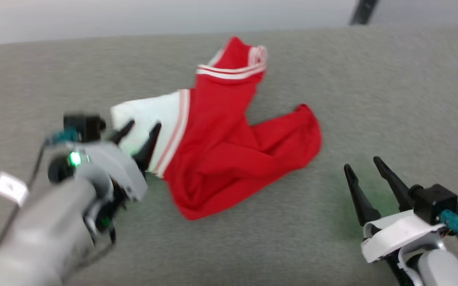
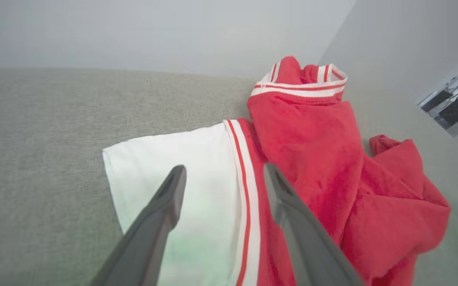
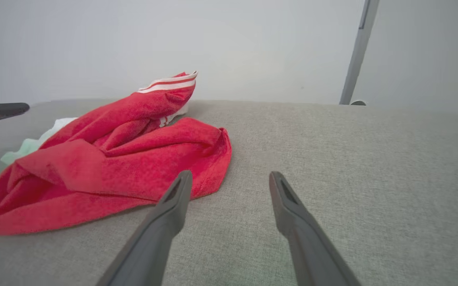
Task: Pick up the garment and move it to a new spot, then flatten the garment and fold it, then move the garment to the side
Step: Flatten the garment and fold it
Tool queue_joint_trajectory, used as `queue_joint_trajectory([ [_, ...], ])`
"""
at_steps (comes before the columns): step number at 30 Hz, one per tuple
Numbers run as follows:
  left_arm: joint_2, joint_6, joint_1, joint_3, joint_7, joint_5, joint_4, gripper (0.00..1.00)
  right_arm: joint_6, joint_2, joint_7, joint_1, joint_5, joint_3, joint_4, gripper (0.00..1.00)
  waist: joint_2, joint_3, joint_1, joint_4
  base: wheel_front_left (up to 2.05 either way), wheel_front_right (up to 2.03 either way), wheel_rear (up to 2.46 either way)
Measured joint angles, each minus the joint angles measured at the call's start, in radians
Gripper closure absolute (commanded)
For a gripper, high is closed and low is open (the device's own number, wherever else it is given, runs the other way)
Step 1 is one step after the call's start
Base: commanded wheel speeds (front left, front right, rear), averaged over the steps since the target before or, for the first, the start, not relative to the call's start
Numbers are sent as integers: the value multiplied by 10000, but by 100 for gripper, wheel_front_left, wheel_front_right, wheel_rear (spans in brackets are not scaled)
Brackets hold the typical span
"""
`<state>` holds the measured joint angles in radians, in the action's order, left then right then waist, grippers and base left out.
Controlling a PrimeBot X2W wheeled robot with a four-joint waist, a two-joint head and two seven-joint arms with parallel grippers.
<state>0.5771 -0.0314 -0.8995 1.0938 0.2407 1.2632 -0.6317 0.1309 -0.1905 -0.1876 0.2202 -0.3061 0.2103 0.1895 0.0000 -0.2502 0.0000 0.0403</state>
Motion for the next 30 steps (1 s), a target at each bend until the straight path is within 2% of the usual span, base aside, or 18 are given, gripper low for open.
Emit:
queue_joint_trajectory([
  [3, -42, 711, 1164, -788, 192, -29, 853, 0, 2, -424, 709, 239, -104, 102, 196, 0, 0, 251, 0, -501, 0, 0, 0],
  [4, -98, 1012, 1566, -1338, 194, -282, 1266, 0, 2, -564, 1003, 363, -259, 123, 274, 0, 0, 322, -1, -675, 0, 0, 0],
  [8, -575, 1898, 3466, -3141, 234, -1948, 3083, 0, 4, -1246, 2201, 1007, -692, 293, 648, 0, 0, 567, 0, -1432, 0, 0, 0],
  [11, -1070, 2213, 4865, -4146, 234, -3056, 4130, 0, 4, -1766, 3032, 1776, -972, 537, 1062, 0, 0, 698, 0, -2018, 0, 0, 0],
  [18, -2086, 2243, 6678, -5590, 234, -4464, 5304, 0, 4, -2468, 4558, 3647, -1962, 1037, 2821, 0, 0, 832, -1, -3318, 0, 0, 0],
  [23, -2614, 2021, 7333, -6042, 236, -5083, 5507, 0, 4, -2502, 5428, 5393, -2591, 1239, 4349, 0, 0, 730, 0, -4083, 0, 0, 0],
  [30, -3336, 1616, 7480, -6370, 236, -5783, 5555, 0, 2, -2759, 6266, 7598, -2113, 819, 6976, 0, 0, 213, 0, -4789, 0, 0, 0],
])
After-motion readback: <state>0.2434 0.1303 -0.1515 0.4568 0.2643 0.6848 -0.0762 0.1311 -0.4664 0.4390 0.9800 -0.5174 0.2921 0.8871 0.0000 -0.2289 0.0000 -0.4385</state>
